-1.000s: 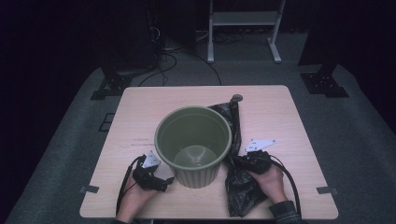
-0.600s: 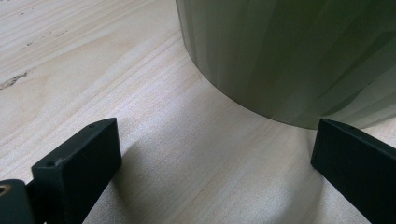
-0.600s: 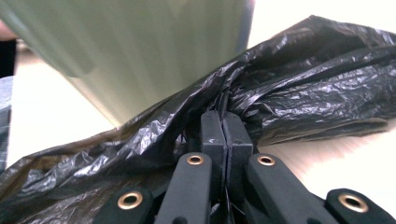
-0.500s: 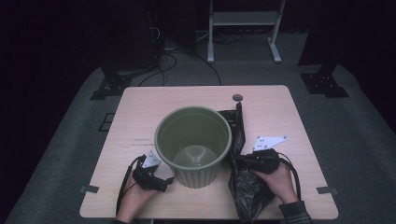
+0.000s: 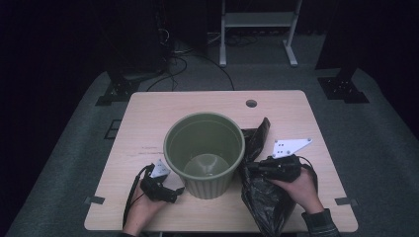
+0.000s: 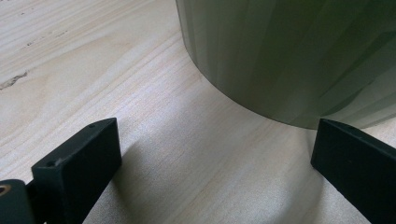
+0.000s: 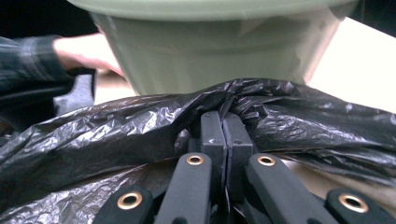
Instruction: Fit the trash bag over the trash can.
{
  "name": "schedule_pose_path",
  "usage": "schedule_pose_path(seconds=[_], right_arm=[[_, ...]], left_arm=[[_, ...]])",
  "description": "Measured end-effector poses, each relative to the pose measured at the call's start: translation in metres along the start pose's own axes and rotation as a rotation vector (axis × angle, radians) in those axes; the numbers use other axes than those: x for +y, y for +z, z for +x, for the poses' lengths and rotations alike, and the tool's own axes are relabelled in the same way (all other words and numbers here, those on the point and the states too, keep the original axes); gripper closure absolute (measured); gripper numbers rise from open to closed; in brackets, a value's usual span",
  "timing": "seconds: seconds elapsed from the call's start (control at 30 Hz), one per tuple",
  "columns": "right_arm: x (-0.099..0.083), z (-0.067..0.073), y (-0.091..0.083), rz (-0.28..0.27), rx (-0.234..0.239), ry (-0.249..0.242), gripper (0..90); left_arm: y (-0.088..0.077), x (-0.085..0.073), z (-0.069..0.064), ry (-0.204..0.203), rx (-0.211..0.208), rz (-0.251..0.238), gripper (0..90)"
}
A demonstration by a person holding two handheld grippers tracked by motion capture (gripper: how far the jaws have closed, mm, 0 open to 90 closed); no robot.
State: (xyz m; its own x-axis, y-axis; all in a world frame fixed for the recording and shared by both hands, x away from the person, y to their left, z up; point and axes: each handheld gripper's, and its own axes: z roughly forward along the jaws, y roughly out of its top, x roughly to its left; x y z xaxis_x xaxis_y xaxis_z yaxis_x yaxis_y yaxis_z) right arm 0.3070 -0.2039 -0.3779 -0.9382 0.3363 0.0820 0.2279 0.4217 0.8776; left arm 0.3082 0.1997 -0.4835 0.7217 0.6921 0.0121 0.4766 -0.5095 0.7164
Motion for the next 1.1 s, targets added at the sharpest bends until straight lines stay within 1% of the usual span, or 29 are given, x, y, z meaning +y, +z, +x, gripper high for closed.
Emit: schedule_pose_path(seconds=[0.1,0.13,0.17,0.2,0.3,0.4,0.43,0.47,0.5,0.53,0.57,0.6,0.63,0.67,0.7,0.77,0.8,0.87,0.9,0.93,0.97,1.0,1.07,1.1], right_arm=[[0.005,0.001,-0.004,-0.008,0.013,-0.012,89.7],[0.010,0.003,-0.009,-0.027,0.035,-0.030,89.6],[0.010,0.003,-0.009,-0.027,0.035,-0.030,89.6],[0.016,0.005,-0.015,-0.050,0.058,-0.046,89.6],[0.025,0.008,-0.023,-0.074,0.074,-0.063,89.6],[0.031,0.009,-0.025,-0.076,0.076,-0.076,89.6],[0.035,0.010,-0.026,-0.073,0.079,-0.083,89.6],[0.043,0.011,-0.028,-0.071,0.086,-0.100,89.6],[0.043,0.011,-0.028,-0.071,0.086,-0.100,89.6],[0.046,0.012,-0.028,-0.071,0.091,-0.105,89.6],[0.053,0.014,-0.028,-0.073,0.097,-0.116,89.6],[0.053,0.014,-0.028,-0.073,0.097,-0.116,89.6],[0.059,0.015,-0.027,-0.081,0.105,-0.126,89.6],[0.059,0.015,-0.027,-0.081,0.105,-0.126,89.6],[0.066,0.015,-0.027,-0.096,0.113,-0.132,89.6],[0.072,0.015,-0.027,-0.114,0.130,-0.135,89.6],[0.072,0.015,-0.027,-0.114,0.130,-0.135,89.6],[0.079,0.014,-0.026,-0.129,0.140,-0.142,89.6],[0.087,0.014,-0.024,-0.145,0.153,-0.150,89.6],[0.092,0.013,-0.023,-0.152,0.160,-0.151,89.6],[0.092,0.013,-0.023,-0.152,0.160,-0.151,89.6],[0.102,0.012,-0.020,-0.165,0.168,-0.160,89.6],[0.105,0.012,-0.019,-0.167,0.171,-0.161,89.6],[0.110,0.011,-0.017,-0.170,0.175,-0.165,89.6]], left_arm=[[0.000,0.000,0.000,0.000,0.001,0.000,0.2],[0.000,0.000,0.000,0.000,0.000,0.000,0.2],[0.000,0.000,0.000,0.000,0.000,0.000,0.2],[0.000,0.000,0.000,0.000,0.001,-0.003,0.2],[0.000,0.000,0.000,0.000,0.001,-0.003,0.2],[0.000,0.000,0.000,0.000,0.001,-0.003,0.2],[0.000,0.000,0.000,0.000,0.001,-0.003,0.2],[0.000,0.000,0.000,0.000,0.001,-0.004,0.2],[0.000,0.000,0.000,0.000,0.001,-0.001,0.2],[0.000,0.000,0.000,0.000,0.001,0.000,0.2],[0.000,0.000,0.000,0.000,0.001,-0.001,0.2],[0.000,0.000,0.000,0.000,0.001,-0.001,0.2],[0.000,0.000,0.000,0.000,0.001,0.000,0.2],[0.000,0.000,0.000,0.000,0.001,0.000,0.2],[0.000,0.000,0.000,0.000,0.001,0.000,0.2],[0.000,0.000,0.000,0.000,0.001,-0.003,0.2],[0.000,0.000,0.000,0.000,0.001,-0.003,0.2],[0.000,0.000,0.000,0.000,0.001,-0.003,0.2],[0.000,0.000,0.000,0.000,0.001,-0.003,0.2],[0.000,0.000,0.000,0.000,0.001,-0.003,0.2],[0.000,0.000,0.000,0.000,0.001,-0.003,0.2],[0.000,0.000,0.000,0.000,0.001,-0.003,0.2],[0.000,0.000,0.000,0.000,0.001,-0.003,0.2],[0.000,0.000,0.000,0.000,0.001,-0.003,0.2]])
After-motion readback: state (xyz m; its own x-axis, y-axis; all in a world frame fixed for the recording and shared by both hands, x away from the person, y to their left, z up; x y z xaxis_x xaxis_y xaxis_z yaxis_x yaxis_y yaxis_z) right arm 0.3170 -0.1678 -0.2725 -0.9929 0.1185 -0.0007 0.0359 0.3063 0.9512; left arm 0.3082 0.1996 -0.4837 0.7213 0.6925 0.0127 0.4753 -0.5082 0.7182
